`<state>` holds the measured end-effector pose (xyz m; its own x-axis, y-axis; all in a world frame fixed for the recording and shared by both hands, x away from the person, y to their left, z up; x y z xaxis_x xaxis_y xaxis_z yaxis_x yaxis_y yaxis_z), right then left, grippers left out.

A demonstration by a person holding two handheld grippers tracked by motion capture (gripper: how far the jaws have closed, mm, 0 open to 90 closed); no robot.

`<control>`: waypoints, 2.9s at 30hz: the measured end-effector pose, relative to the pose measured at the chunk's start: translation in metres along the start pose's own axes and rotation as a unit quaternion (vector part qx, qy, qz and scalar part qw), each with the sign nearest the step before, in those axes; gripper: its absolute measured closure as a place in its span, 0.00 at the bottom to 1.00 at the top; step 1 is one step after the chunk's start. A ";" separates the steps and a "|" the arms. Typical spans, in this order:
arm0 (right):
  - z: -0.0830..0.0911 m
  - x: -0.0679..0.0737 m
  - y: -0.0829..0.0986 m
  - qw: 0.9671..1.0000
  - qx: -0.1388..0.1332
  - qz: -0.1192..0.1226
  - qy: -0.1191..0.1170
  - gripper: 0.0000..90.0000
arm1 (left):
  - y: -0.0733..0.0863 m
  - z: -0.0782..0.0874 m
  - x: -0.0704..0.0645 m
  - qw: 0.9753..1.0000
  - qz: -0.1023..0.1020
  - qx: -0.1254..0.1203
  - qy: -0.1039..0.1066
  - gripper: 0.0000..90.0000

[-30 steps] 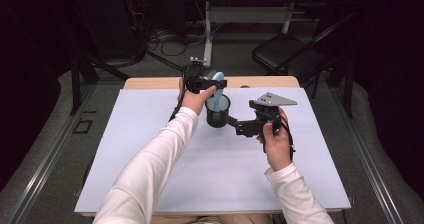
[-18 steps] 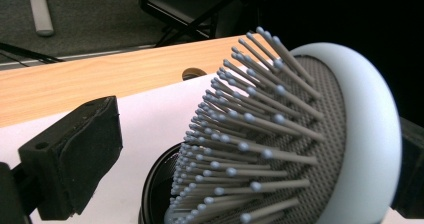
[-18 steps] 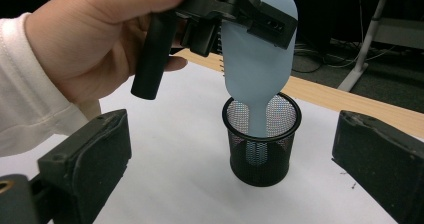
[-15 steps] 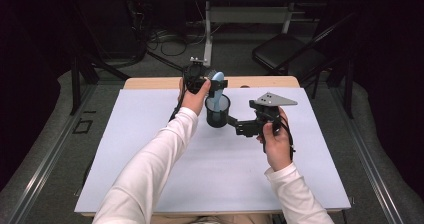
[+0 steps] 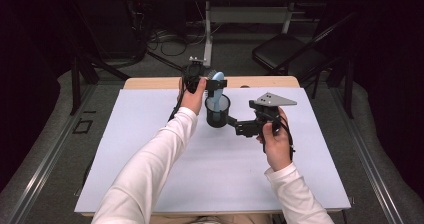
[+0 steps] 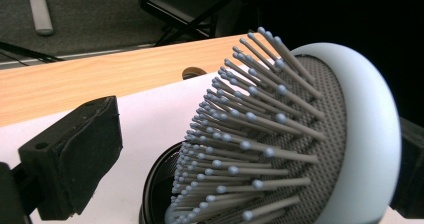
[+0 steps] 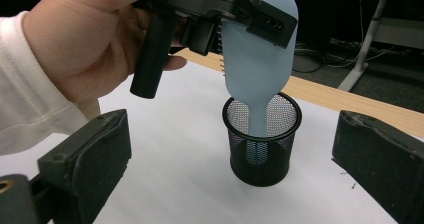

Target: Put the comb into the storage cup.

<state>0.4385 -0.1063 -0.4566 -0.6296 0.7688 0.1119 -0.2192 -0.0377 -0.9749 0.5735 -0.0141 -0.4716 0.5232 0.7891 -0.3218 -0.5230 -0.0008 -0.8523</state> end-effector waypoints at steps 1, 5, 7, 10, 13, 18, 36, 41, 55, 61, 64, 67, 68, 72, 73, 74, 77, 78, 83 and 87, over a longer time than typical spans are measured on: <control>0.000 0.000 0.000 1.000 0.000 0.000 0.000 0.02 | 0.000 0.000 0.000 1.000 0.000 -0.001 0.001 0.00; 0.000 0.000 0.000 1.000 0.000 0.001 0.000 0.02 | -0.002 0.002 -0.001 1.000 -0.003 -0.001 0.003 0.00; -0.001 0.000 0.000 1.000 0.000 0.000 0.001 0.02 | -0.003 0.005 -0.001 1.000 -0.004 -0.001 0.004 0.00; -0.002 -0.001 0.001 1.000 0.002 0.002 0.000 0.00 | -0.005 0.009 -0.002 1.000 -0.012 -0.001 0.006 0.00; -0.002 0.000 0.002 1.000 0.004 0.003 0.001 0.00 | -0.007 0.013 -0.003 1.000 -0.014 -0.001 0.008 0.00; -0.001 -0.001 0.001 1.000 0.001 0.000 0.006 0.00 | -0.012 0.022 -0.006 1.000 -0.020 -0.006 0.013 0.00; -0.001 -0.001 0.001 1.000 0.002 -0.002 0.003 0.00 | -0.018 0.052 -0.012 0.998 -0.050 -0.002 0.025 0.00; 0.000 -0.001 0.001 1.000 0.000 -0.002 0.003 0.00 | -0.013 0.060 -0.017 0.998 -0.060 0.004 0.033 0.00; 0.001 0.000 0.001 1.000 0.000 -0.002 0.000 0.00 | -0.005 0.093 -0.004 0.996 -0.078 0.006 0.036 0.00; 0.000 0.000 0.001 1.000 0.002 -0.001 0.000 0.00 | -0.003 0.111 0.012 0.997 -0.071 -0.002 0.028 0.00; 0.000 0.001 0.001 1.000 0.002 -0.002 0.000 0.00 | -0.001 0.121 0.017 0.997 -0.068 -0.008 0.031 0.00; 0.000 0.000 0.001 1.000 0.002 -0.003 0.000 0.00 | 0.003 0.130 0.023 0.997 -0.076 -0.006 0.027 0.00; 0.000 0.000 0.001 1.000 0.003 -0.002 0.000 0.00 | 0.005 0.133 0.025 0.996 -0.081 -0.002 0.024 0.00; 0.001 0.000 0.000 1.000 0.007 -0.001 0.003 0.00 | 0.012 0.145 0.031 0.995 -0.092 0.006 0.024 0.00; 0.002 0.000 0.000 1.000 0.007 0.000 0.004 0.00 | 0.013 0.148 0.032 0.995 -0.096 0.005 0.023 0.00; 0.002 0.001 0.000 1.000 0.009 -0.001 0.005 0.00 | 0.015 0.151 0.034 0.995 -0.099 0.003 0.022 0.00; 0.003 0.002 0.002 1.000 0.016 0.005 0.006 0.00 | 0.019 0.160 0.038 0.994 -0.103 0.000 0.025 0.00; 0.004 0.002 0.002 1.000 0.018 0.007 0.007 0.00 | 0.020 0.163 0.041 0.994 -0.103 -0.002 0.025 0.00; 0.008 0.003 0.002 0.999 0.026 0.020 0.011 0.00 | 0.032 0.174 0.055 0.995 -0.094 0.002 0.022 0.00; 0.011 -0.001 0.008 0.999 0.039 0.031 0.019 0.00 | 0.041 0.181 0.065 0.996 -0.084 0.002 0.016 0.00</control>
<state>0.4293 -0.1140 -0.4624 -0.6155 0.7870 0.0435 -0.2396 -0.1342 -0.9615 0.4641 0.1480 -0.4528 0.6257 0.7572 -0.1877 -0.4291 0.1331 -0.8934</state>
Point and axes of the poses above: each handheld gripper's, and its own axes: z roughly backward along the jaws, y roughly out of its underside, x roughly to its left, the point moved 10 cm from there along -z, roughly forward along the jaws, and after that the axes turned 9 degrees about -x, right-handed, at the moved point
